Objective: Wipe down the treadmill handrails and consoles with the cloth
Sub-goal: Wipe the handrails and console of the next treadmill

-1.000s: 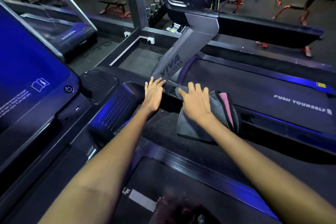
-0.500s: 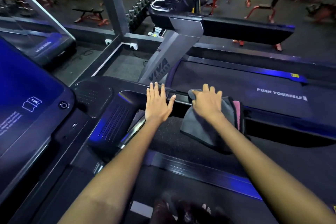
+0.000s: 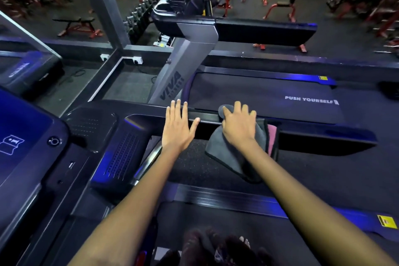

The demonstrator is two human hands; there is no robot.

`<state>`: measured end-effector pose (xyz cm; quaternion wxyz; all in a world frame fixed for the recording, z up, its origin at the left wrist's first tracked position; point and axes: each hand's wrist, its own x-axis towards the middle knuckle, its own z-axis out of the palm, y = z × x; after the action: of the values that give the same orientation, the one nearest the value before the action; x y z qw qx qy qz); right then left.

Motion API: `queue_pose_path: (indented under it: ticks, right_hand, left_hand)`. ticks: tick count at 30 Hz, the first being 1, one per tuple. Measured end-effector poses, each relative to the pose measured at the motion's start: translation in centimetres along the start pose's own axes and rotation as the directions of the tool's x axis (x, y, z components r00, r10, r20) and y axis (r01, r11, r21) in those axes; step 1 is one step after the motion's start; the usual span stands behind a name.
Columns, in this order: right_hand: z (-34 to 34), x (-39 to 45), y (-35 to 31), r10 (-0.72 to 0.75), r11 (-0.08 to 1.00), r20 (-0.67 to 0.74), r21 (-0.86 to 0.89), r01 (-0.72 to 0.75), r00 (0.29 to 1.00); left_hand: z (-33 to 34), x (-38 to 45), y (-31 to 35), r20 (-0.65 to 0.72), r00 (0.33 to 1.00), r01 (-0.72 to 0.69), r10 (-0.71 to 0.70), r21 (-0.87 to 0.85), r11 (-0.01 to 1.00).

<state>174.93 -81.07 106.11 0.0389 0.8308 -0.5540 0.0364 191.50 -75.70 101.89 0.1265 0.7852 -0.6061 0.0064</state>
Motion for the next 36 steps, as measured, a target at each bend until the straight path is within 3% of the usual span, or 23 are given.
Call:
queue_pose_path:
  ticks: [4,7,10,12,18,22,26,28,33,36]
  right_hand:
    - [0.5,-1.8,1.0,-0.168,0.986,-0.025,-0.012,0.168,0.985]
    - [0.7,-3.4,4.2,-0.129,0.992,-0.066,-0.023,0.127,0.989]
    - [-0.1,-2.3,5.1,0.068,0.997,0.017,0.021,-0.069,0.998]
    - [-0.6,-0.7,4.2,0.117,0.993,0.043,0.01,-0.118,0.992]
    - [-0.6,-2.1,5.3,-0.114,0.993,0.066,-0.03,0.116,0.991]
    - [-1.0,-3.2,8.8,-0.022,0.999,0.075,-0.022,0.023,0.997]
    - [-1.6,-0.9,7.5,0.129,0.991,0.124,-0.051,-0.124,0.984]
    - [-1.3,-0.3,6.2,0.123,0.991,0.093,-0.068,-0.117,0.988]
    - [-0.7,-3.2,8.8,-0.062,0.994,0.066,-0.085,0.068,0.996]
    - [-0.7,-4.3,11.2,0.014,0.989,0.077,-0.146,-0.003,0.997]
  left_hand:
    - [-0.1,-0.5,-0.1,0.011,0.98,-0.197,0.198,-0.076,0.977]
    - [0.0,-1.0,-0.1,0.063,0.948,-0.31,0.313,-0.057,0.949]
    - [0.3,-1.0,1.3,0.059,0.976,-0.2,0.209,-0.126,0.972]
    - [0.4,-1.0,3.1,0.085,0.987,-0.122,0.133,-0.122,0.985]
    - [2.1,-2.2,7.0,0.064,0.971,-0.22,0.232,-0.156,0.963]
    - [2.7,-2.2,6.7,0.019,0.973,-0.227,0.232,-0.137,0.964]
    - [2.2,-1.8,7.2,0.015,0.98,-0.196,0.199,-0.108,0.975]
    - [2.0,-1.3,7.9,0.007,0.987,-0.159,0.16,-0.095,0.983]
    - [2.3,-0.5,8.7,-0.061,0.992,-0.114,0.109,-0.09,0.989]
    - [2.6,-0.6,8.5,-0.116,0.986,-0.132,0.12,-0.098,0.986]
